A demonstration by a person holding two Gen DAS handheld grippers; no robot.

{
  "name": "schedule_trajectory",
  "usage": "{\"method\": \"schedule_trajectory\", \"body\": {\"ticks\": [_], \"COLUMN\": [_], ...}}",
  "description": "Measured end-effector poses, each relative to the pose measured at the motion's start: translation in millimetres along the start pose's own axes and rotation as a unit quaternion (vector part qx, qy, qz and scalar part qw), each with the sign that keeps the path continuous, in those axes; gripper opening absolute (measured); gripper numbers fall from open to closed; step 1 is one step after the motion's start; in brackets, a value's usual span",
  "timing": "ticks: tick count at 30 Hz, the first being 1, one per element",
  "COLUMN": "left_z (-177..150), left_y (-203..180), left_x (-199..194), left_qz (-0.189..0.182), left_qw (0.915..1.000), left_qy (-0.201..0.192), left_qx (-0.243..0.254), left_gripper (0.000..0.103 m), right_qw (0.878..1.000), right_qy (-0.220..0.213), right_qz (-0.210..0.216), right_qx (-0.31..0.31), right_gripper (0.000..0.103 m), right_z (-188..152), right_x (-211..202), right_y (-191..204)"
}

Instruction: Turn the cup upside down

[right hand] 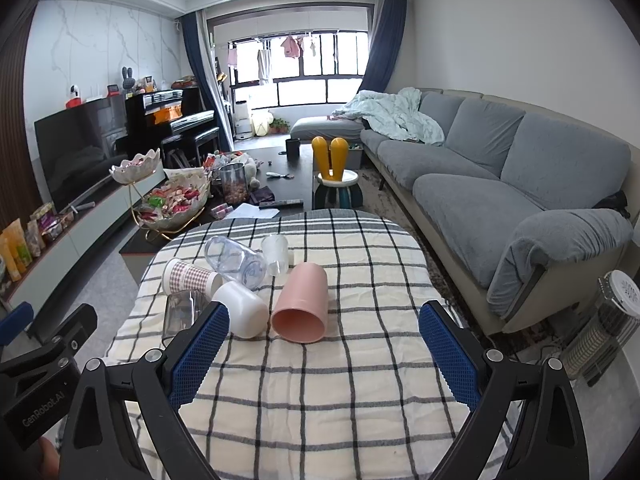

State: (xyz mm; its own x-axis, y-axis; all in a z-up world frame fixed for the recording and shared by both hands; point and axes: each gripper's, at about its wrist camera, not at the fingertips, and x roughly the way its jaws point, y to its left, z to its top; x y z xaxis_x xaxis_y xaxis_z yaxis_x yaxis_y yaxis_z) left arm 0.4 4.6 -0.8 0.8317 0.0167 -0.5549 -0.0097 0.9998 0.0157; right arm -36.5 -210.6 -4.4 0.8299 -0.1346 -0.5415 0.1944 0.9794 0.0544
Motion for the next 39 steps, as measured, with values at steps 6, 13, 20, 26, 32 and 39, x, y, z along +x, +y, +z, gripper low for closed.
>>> {"method": "schedule_trajectory", "body": {"ticks": [6,13,20,26,32,39], "left_z": [-1.1,-1.8,-1.8,-1.8,-2.1,-3.7], "left_y": [0.8,2.2,1.7,1.2,1.3,1.8], "left_x": [1.2,1.5,1.5,2.3,2.4,2.7], "left_qz": [-0.001,-0.001,-0.001,-0.001,-0.001,-0.001], "left_qw": [1.0,1.0,1.0,1.0,1.0,1.0], "left_qy": [0.004,0.004,0.005,0.006,0.006,0.007], "left_qx": [0.0,0.0,0.0,0.0,0.0,0.0], "left_gripper": [0.103,0.103,0.103,0.103,0.103,0.103], "right_qw": [1.0,1.0,1.0,1.0,1.0,1.0], "right_qy": [0.0,0.001,0.001,0.002,0.002,0.003], "right_qz": [-0.001,0.0,0.0,0.0,0.0,-0.001], "right_qx": [0.0,0.001,0.0,0.001,0.001,0.001], "right_gripper": [0.096,0.096,0.096,0.096,0.096,0.096], "right_z": [0.0,0.0,-0.1,0.0,-0.1,0.3], "right_x": [-0.4,-0.6,-0.7,-1.5,-0.7,0.4], "right_y": [-0.2,-0.5,-1.0,-1.1,-0.9,-1.7]}}
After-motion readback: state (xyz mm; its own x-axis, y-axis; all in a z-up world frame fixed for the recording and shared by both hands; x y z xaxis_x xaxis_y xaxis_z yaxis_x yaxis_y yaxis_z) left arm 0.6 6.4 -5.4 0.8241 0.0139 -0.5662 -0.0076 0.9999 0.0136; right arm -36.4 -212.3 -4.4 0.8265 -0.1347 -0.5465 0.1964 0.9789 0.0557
